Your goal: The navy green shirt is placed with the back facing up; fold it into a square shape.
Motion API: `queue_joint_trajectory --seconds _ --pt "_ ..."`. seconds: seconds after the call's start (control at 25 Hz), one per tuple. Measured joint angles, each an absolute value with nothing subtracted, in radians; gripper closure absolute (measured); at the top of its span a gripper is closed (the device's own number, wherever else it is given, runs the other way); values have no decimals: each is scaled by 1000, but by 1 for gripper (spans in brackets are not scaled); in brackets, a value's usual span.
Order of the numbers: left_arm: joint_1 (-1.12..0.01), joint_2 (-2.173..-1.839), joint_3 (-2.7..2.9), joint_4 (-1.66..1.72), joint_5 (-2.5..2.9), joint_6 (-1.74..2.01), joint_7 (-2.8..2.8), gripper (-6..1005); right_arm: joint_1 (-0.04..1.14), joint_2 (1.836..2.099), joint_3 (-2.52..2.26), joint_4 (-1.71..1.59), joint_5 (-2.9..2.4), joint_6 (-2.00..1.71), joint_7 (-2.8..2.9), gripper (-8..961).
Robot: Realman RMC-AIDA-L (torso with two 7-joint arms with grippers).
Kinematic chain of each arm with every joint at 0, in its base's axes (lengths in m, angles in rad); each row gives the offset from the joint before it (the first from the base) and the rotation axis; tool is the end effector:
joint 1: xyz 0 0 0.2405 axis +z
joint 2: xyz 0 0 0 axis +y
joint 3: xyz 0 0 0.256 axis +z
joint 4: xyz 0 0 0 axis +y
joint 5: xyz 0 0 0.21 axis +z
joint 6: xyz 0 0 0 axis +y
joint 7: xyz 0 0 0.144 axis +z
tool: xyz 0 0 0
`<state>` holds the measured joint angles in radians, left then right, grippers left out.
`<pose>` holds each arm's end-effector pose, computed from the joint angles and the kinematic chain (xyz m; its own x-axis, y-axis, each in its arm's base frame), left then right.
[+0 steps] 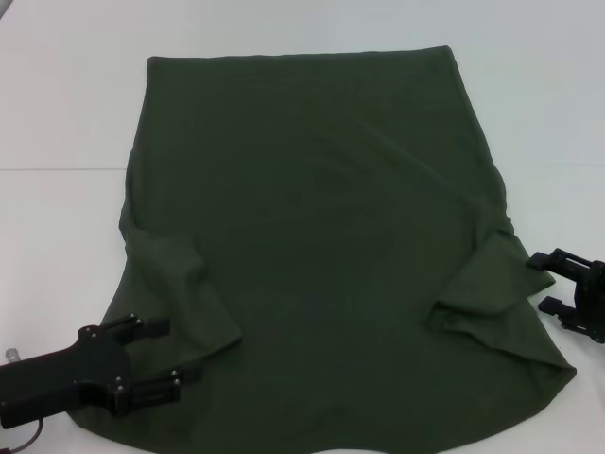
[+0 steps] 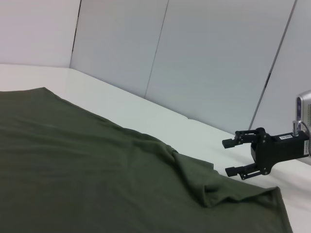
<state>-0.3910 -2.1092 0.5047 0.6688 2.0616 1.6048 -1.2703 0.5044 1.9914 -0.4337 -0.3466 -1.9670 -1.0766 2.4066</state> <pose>-0.3099 0.2866 0.0080 0.7385 0.3651 0.5668 0.5599 -0.8004 -0.2140 0.3641 0.3455 0.0176 -0.4378 -0.6205 -0.6506 -0.8978 0.2626 0.3537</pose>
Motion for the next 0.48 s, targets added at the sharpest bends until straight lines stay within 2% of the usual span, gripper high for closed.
queue_joint_trajectory --seconds 0.48 --pt "-393 -2109 505 669 2062 1601 -1268 126 532 1999 -442 -345 -1972 -1057 2408 127"
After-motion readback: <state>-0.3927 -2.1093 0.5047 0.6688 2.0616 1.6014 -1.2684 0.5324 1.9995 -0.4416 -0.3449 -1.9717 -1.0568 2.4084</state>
